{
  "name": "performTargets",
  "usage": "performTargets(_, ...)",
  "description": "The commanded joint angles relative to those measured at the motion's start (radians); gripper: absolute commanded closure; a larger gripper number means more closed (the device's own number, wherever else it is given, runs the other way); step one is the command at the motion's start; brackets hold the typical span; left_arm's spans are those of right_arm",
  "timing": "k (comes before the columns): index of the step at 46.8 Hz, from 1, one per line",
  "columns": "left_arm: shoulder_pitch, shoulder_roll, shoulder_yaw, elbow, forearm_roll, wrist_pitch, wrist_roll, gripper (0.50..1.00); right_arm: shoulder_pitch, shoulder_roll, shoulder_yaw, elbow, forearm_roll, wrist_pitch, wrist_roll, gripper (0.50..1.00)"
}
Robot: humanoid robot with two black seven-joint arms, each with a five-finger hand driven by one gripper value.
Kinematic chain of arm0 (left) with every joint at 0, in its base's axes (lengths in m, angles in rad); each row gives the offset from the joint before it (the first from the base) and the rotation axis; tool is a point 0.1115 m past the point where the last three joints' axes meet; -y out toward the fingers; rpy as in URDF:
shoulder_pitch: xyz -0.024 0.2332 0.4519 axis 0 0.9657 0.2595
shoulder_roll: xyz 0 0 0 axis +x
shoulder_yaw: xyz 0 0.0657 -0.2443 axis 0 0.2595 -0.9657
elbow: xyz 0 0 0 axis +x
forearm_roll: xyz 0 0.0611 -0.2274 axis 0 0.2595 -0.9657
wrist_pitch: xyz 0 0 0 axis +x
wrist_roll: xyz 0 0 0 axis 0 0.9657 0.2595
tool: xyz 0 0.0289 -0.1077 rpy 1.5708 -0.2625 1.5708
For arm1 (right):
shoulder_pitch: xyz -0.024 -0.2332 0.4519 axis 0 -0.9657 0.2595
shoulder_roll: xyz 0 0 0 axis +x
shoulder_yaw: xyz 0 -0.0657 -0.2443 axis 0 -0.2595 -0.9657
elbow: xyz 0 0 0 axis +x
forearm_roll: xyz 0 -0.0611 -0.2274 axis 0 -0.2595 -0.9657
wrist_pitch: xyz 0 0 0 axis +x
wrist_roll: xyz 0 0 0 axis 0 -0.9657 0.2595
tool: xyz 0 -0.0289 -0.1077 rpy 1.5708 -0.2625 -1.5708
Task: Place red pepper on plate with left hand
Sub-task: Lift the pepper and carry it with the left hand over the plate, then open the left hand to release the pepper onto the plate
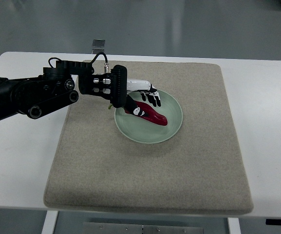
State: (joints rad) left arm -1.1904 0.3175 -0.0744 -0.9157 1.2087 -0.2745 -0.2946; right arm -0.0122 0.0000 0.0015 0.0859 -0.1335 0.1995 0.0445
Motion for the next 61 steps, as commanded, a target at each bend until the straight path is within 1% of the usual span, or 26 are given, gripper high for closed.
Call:
performTargets(1, 0.0, 0.0, -0.001, 0.0, -0.001, 0.0, 0.0, 0.684, 0.0, 0.0, 0.0, 0.0, 0.0, 0.0, 0.0, 0.572)
performTargets(8, 0.0, -0.001, -0.002, 0.011, -0.003, 0.001, 0.0, 0.667, 0.0, 0.0, 0.0, 0.0, 0.0, 0.0, 0.0, 0.572)
performTargets(16, -0.001, -0.001, -0.012, 0.06, -0.021, 0.012, 0.0, 0.666, 0.0, 0.0, 0.0, 0.0, 0.0, 0.0, 0.0, 0.572)
performTargets(21, -0.001, -0.001, -0.016, 0.124, -0.028, 0.023, 0.002, 0.666, 0.001, 0.0, 0.0, 0.0, 0.0, 0.0, 0.0, 0.572)
performTargets(29, 0.0, -0.001, -0.016, 0.244, -0.035, 0.083, 0.002, 0.654, 0.0, 0.0, 0.0, 0.0, 0.0, 0.0, 0.0, 0.572)
performTargets(35, 0.002, -0.001, -0.016, 0.322, -0.049, 0.092, 0.002, 0.647, 0.0, 0.0, 0.0, 0.0, 0.0, 0.0, 0.0, 0.572)
performTargets(39, 0.008, -0.001, -0.016, 0.371, -0.061, 0.093, -0.001, 0.622, 0.0, 0.0, 0.0, 0.0, 0.0, 0.0, 0.0, 0.572)
performTargets(44, 0.014, -0.001, -0.016, 0.426, -0.092, 0.113, -0.003, 0.615, 0.0, 0.0, 0.0, 0.0, 0.0, 0.0, 0.0, 0.572)
performTargets(45, 0.015, -0.001, -0.016, 0.435, -0.1, 0.121, -0.003, 0.607, 0.0, 0.0, 0.0, 0.0, 0.0, 0.0, 0.0, 0.572)
performTargets(47, 0.015, -0.001, -0.016, 0.449, -0.115, 0.141, -0.003, 0.566, 0.0, 0.0, 0.0, 0.0, 0.0, 0.0, 0.0, 0.572)
performTargets(49, 0.015, -0.001, -0.015, 0.457, -0.129, 0.161, -0.003, 0.547, 0.0, 0.0, 0.0, 0.0, 0.0, 0.001, 0.0, 0.572)
performTargets(52, 0.017, -0.001, -0.015, 0.469, -0.141, 0.184, -0.003, 0.538, 0.0, 0.0, 0.0, 0.0, 0.0, 0.0, 0.0, 0.572)
performTargets(61, 0.017, -0.001, -0.018, 0.495, -0.162, 0.228, -0.003, 0.534, 0.0, 0.0, 0.0, 0.0, 0.0, 0.0, 0.0, 0.572)
